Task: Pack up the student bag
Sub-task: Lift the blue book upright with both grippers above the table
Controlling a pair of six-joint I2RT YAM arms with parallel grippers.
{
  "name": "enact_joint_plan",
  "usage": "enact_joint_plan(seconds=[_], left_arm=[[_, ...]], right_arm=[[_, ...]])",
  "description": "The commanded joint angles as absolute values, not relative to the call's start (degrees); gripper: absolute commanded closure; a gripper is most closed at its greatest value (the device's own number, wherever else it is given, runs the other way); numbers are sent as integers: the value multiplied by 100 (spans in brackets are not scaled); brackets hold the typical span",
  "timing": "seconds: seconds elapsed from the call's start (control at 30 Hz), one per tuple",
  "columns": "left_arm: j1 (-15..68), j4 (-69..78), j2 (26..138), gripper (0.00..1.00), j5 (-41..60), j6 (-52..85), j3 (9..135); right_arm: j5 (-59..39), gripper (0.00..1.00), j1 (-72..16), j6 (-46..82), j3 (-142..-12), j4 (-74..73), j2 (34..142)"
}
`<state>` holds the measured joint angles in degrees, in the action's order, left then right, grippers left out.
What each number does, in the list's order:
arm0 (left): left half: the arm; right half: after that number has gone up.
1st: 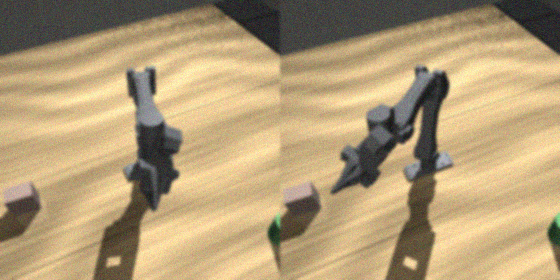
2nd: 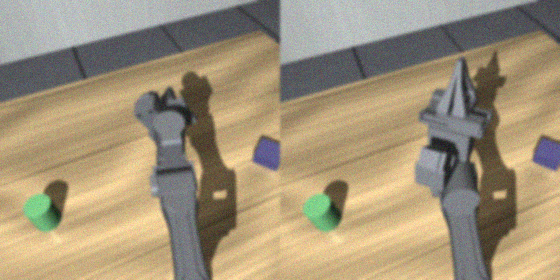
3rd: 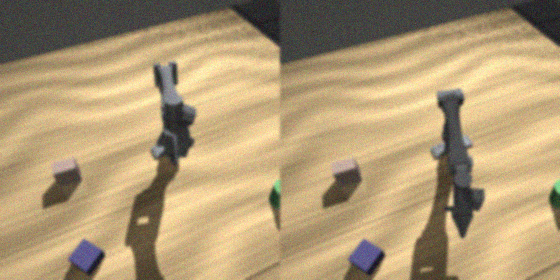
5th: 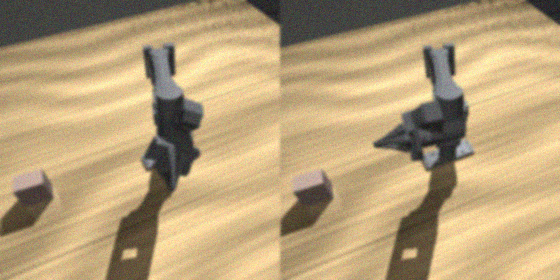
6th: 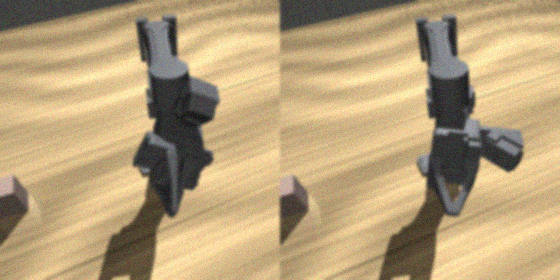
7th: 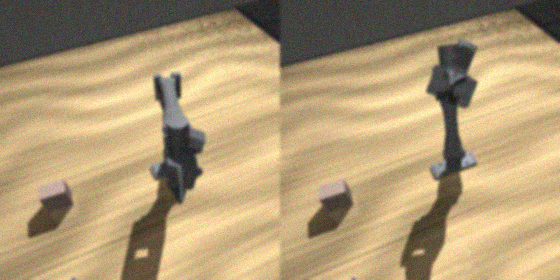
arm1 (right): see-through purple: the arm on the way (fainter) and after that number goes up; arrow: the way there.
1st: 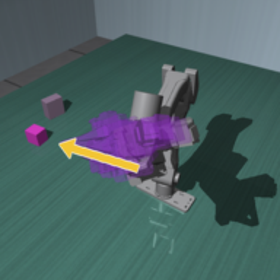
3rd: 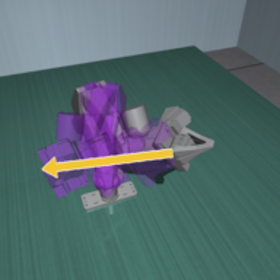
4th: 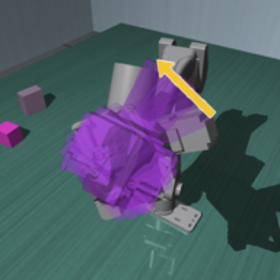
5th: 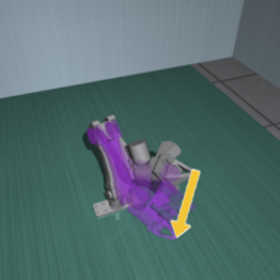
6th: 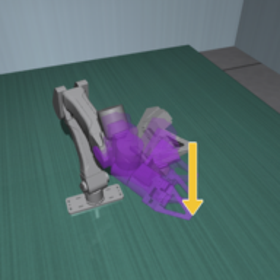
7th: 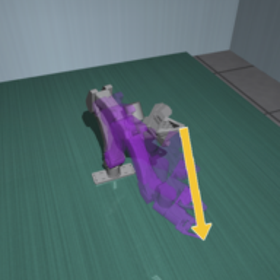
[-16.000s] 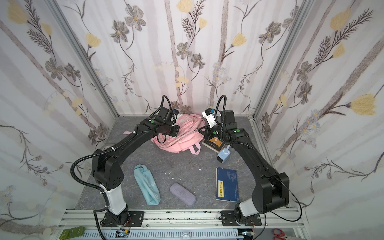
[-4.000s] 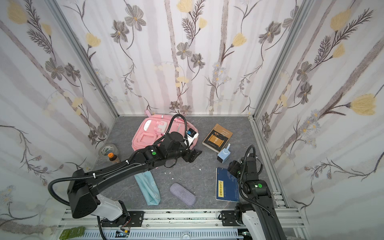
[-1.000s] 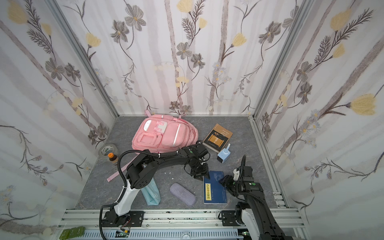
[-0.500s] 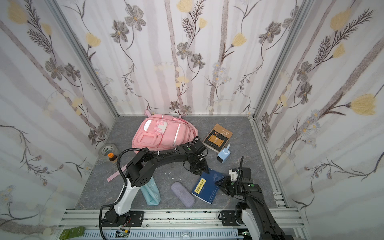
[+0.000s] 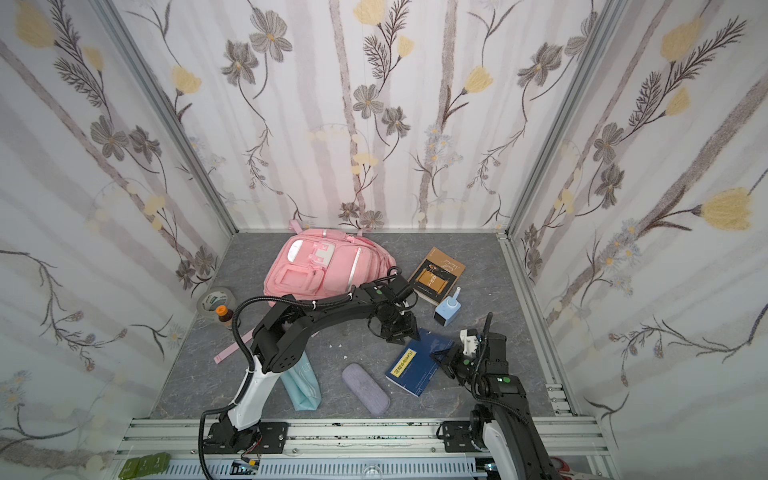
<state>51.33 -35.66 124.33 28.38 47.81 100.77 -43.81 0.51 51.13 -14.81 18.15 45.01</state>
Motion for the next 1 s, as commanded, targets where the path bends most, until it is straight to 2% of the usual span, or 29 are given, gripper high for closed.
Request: enact_joint_plan(seconds=[0.0,0.13,0.3,0.4,0.47,0.57,0.67,0.8,0.97], left_arm=[[4924,-4000,11889,35,2339,4206,10605],[4580,-4359,11107,32,1776,3674,11115],[4373,-3682,9912,29,1310,3007,10944],[4364,-2728,9205,27,1269,2813,10457],[4358,-1588,8735,25,1412,2918,9872],[4368,591,8183,15,1575,3476,8841],[4386,2413,8014,11,1751,4060,8187],[4459,2909,8168,11,2327,4241,8375],[4713,3900,8432,8,2845,4601,8581]], right_arm=[[-4366,100,44,5337,-2005,1517,4375],[-4489,100,19,5804,-2721,1092,4217],[-4399,100,-55,6479,-3770,84,4289],[-4263,100,-100,6732,-4607,-472,4598],[-4119,100,-110,6923,-5124,-1052,4867],[-3618,100,-140,7188,-5811,-1957,5193],[-3091,100,-205,7488,-6353,-2866,5473],[-2602,100,-355,7589,-6829,-3411,5701],[-2068,100,-566,7454,-6813,-3722,5681]])
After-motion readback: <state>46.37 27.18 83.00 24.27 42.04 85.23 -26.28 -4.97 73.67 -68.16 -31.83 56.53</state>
